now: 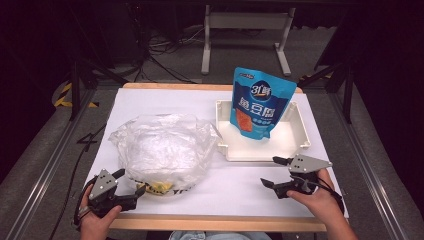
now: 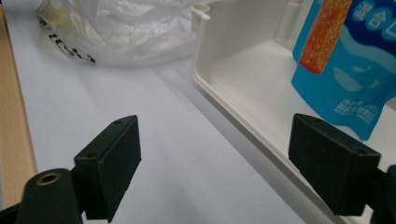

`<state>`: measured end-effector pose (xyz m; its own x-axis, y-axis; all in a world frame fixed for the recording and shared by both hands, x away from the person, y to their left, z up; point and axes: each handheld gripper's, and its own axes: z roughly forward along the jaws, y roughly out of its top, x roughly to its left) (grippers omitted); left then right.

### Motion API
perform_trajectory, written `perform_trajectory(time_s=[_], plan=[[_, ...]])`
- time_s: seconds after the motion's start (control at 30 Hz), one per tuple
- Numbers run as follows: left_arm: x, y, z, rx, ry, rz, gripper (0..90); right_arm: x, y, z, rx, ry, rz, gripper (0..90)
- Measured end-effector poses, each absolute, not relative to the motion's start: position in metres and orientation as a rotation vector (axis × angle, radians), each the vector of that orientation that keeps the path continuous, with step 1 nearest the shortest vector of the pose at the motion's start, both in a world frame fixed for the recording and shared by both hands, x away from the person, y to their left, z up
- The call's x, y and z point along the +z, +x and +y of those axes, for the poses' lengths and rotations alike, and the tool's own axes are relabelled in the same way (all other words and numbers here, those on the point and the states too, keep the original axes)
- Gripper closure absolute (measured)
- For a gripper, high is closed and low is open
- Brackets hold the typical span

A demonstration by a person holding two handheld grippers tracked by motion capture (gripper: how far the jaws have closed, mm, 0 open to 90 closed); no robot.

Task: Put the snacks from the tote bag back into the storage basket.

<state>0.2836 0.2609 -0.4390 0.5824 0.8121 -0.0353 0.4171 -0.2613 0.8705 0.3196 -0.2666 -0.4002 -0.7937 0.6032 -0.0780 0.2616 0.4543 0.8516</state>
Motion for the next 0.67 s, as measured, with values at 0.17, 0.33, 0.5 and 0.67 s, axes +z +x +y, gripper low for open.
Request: perform_trajectory(time_s=[0.17,0.33,0.5,0.67], plan=[[-0.439,0.283,0.261,0.532,1.889,0.984,11.3,-0.414,0.322,-0.269,1.267,0.779,2.344,17.7],[-0.439,0.283,0.261,0.527,1.890,0.979,11.3,-0.427,0.322,-0.270,1.257,0.818,2.352,17.7],[-0.439,0.284,0.261,0.523,1.888,0.979,11.3,-0.436,0.320,-0.270,1.223,0.825,2.373,17.7],[-0.439,0.284,0.261,0.523,1.889,0.977,11.3,-0.434,0.320,-0.269,1.238,0.817,2.357,17.7]])
